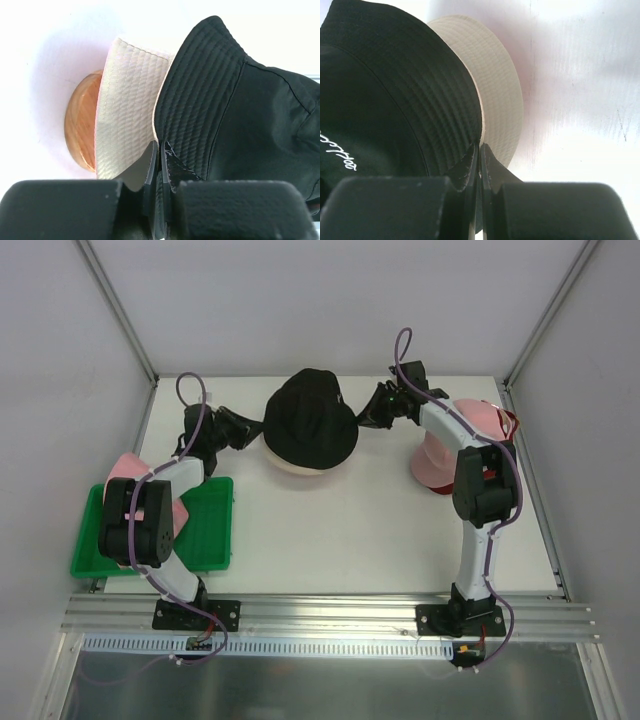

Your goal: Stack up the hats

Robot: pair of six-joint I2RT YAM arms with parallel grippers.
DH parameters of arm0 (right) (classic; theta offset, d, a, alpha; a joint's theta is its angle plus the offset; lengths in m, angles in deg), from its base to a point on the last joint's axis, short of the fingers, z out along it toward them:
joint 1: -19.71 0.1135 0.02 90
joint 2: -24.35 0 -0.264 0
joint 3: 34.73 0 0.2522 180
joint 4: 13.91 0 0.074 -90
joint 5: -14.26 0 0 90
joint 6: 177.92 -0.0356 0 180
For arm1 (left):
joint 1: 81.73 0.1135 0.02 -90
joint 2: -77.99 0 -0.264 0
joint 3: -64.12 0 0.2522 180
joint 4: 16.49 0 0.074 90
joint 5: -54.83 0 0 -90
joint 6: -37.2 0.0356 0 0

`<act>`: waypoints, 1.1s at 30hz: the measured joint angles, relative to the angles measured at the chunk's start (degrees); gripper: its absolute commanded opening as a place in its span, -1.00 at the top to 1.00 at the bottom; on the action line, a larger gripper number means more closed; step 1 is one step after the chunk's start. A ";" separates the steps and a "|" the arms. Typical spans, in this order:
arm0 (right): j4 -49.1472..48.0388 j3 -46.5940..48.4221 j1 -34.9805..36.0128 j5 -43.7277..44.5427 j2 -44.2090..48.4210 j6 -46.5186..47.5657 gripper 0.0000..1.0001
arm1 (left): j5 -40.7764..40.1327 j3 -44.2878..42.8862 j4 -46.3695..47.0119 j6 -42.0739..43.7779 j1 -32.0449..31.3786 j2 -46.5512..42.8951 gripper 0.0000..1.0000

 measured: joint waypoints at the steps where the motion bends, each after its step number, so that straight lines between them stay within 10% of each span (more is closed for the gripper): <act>1: 0.07 0.00 0.00 0.24 0.00 0.22 0.99 | 0.00 0.00 -0.02 0.02 0.00 0.02 1.00; 33: 1.40 -1.46 3.26 7.28 -0.02 5.92 0.99 | -5.38 0.55 -13.00 11.15 -0.15 -2.25 1.00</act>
